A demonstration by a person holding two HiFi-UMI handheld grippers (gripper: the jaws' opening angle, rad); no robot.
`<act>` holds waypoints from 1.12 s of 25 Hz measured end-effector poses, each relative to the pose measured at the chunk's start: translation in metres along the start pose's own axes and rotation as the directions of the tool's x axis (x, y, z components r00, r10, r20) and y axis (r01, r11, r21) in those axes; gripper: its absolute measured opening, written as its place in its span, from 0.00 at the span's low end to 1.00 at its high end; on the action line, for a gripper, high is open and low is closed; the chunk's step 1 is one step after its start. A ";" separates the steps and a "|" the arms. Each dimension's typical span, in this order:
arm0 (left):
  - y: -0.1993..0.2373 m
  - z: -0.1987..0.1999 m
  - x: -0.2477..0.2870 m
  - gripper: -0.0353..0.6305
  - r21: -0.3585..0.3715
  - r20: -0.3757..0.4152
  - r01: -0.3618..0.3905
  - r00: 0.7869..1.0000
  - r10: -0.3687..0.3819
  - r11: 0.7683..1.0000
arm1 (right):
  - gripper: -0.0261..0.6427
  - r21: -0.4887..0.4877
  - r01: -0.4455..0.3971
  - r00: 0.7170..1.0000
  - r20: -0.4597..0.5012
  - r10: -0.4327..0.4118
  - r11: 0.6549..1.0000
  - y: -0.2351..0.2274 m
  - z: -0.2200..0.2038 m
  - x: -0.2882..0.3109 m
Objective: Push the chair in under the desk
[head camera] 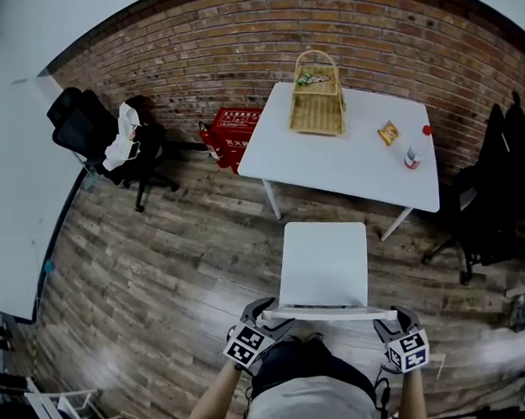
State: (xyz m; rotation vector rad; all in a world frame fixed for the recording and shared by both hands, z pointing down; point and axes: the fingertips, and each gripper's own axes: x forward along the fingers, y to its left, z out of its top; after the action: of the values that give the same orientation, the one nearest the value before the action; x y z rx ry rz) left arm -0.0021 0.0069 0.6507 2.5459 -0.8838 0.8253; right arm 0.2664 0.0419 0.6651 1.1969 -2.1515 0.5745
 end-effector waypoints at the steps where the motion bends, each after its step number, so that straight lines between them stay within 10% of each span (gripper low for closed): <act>1: 0.001 0.002 0.003 0.55 0.001 0.004 -0.004 1.000 0.004 1.000 | 0.40 0.002 0.003 1.000 0.000 -0.003 1.000 -0.004 0.002 0.001; 28: 0.062 0.041 0.052 0.55 0.028 0.002 0.002 1.000 -0.002 1.000 | 0.41 0.054 0.052 0.999 0.006 -0.053 0.997 -0.053 0.047 0.045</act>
State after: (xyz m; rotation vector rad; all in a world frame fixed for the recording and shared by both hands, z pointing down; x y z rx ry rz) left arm 0.0088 -0.0828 0.6573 2.5715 -0.8757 0.8399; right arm 0.2796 -0.0408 0.6660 1.2828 -2.1161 0.6100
